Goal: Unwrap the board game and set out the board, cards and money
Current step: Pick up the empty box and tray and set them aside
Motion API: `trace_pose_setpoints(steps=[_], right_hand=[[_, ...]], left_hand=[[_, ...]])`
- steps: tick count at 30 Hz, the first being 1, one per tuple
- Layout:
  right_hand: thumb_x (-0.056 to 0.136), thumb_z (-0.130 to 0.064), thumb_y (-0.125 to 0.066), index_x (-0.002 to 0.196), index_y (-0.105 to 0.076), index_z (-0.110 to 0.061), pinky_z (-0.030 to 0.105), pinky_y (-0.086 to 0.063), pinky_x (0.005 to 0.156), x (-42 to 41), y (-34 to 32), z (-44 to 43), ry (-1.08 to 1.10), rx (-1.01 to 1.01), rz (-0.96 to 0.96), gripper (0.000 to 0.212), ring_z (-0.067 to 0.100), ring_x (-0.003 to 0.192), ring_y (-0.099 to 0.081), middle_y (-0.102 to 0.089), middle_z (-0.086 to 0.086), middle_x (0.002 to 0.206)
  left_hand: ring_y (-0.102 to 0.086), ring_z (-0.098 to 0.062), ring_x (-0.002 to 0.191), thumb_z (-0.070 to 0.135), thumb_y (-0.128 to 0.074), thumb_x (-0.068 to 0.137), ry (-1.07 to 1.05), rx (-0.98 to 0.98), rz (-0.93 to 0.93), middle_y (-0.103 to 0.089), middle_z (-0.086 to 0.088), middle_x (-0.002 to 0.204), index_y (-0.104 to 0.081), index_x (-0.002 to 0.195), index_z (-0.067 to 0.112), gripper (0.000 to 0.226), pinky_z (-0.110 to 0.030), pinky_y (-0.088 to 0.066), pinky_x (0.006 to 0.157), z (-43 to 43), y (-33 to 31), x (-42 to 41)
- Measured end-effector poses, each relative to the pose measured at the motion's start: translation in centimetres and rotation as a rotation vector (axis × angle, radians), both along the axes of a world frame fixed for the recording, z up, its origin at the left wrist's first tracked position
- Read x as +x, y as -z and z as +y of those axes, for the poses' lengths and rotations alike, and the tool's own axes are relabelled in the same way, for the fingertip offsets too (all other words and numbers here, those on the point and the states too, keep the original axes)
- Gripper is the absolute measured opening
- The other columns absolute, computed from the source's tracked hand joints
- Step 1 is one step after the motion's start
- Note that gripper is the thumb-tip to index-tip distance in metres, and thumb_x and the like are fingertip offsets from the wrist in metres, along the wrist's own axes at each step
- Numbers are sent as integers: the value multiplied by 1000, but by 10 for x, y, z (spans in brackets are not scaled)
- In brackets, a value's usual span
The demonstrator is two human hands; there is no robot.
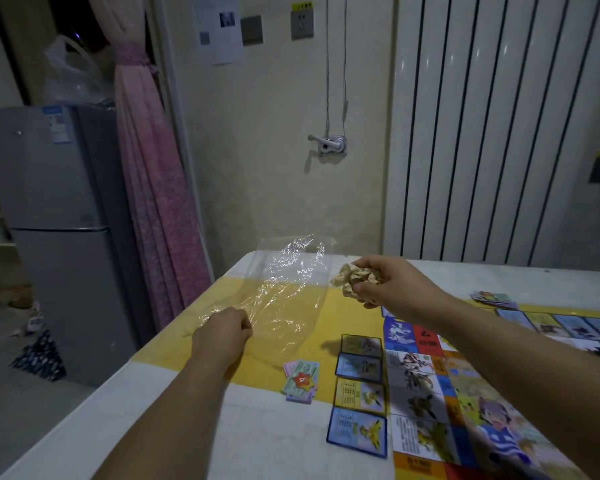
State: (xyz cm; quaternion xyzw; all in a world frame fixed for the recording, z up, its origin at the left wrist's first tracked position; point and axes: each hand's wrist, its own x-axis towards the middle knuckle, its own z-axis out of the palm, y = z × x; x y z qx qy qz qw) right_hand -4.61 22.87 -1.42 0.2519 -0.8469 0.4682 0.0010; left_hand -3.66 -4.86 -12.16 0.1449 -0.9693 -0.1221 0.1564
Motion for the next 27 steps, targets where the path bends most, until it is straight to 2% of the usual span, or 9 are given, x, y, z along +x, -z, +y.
trace_pose_setpoints(steps=[5, 9, 12, 14, 16, 18, 21, 23, 27], right_hand=[[91, -9, -59, 121, -58, -13, 19, -53, 67, 5, -8, 8, 9, 29, 15, 30, 14, 78, -65, -66, 3, 96], [92, -8, -59, 121, -58, -10, 18, -52, 67, 9, -19, 18, 42, 15, 41, 30, 17, 81, -64, -65, 5, 98], [91, -6, -59, 115, -60, -12, 13, -49, 63, 18, -33, 20, 60, -72, 79, 25, 15, 80, -62, -66, 5, 98], [89, -7, -61, 105, -62, -20, 21, -47, 69, 26, -46, 20, 95, -114, 169, 20, 14, 80, -60, -65, -4, 87], [90, -8, -60, 102, -61, -23, 22, -45, 73, 39, -61, 20, 116, -166, 245, 19, 4, 76, -59, -63, -12, 83], [92, -9, -58, 106, -60, -23, 9, -42, 68, 55, -77, 19, 108, -207, 302, 20, -10, 72, -58, -61, -17, 86], [91, -12, -58, 112, -60, -18, 12, -44, 73, 78, -89, 21, 135, -227, 317, 21, -3, 82, -58, -62, -10, 91], [88, -24, -63, 117, -56, -14, 24, -44, 78, 97, -92, 22, 117, -262, 178, 31, 10, 91, -58, -62, -1, 103], [70, -59, -52, 131, -43, -6, 15, -41, 66, 152, -88, 22, -166, -264, -100, 81, 1, 81, -51, -53, -4, 100]], left_hand=[[-56, -17, 88, 24, -50, 93, -122, 34, 87, -62, 4, 94, -61, 91, 24, 11, -30, -43, 73, 5, -2, -1], [-53, -19, 75, 16, -45, 94, -186, 120, 326, -58, -1, 84, -57, 84, 17, 15, -34, -42, 67, 6, -25, 10], [-54, -24, 81, 14, -50, 93, -42, 186, 472, -57, -1, 88, -56, 83, 14, 12, -39, -43, 70, 7, -61, 25], [-54, -20, 81, 13, -53, 93, 107, 165, 574, -52, 4, 86, -56, 82, 15, 12, -38, -42, 70, 15, -87, 45], [-53, -17, 78, 10, -55, 93, 248, 89, 671, -51, 5, 85, -57, 83, 14, 10, -35, -40, 67, 28, -110, 72], [-51, -15, 76, 8, -58, 91, 338, -32, 768, -49, 9, 86, -56, 86, 16, 9, -29, -36, 66, 39, -128, 101], [-48, -9, 80, 14, -54, 90, 447, -70, 911, -45, 13, 89, -49, 90, 24, 11, -20, -35, 68, 55, -148, 140], [-52, -10, 90, 13, -52, 89, 499, 9, 1021, -49, 7, 95, -49, 92, 23, 11, -16, -39, 76, 68, -154, 163], [-53, -13, 113, -14, -57, 83, 502, 240, 1122, -49, 1, 102, -49, 92, 22, 38, -24, -45, 91, 93, -163, 197]])
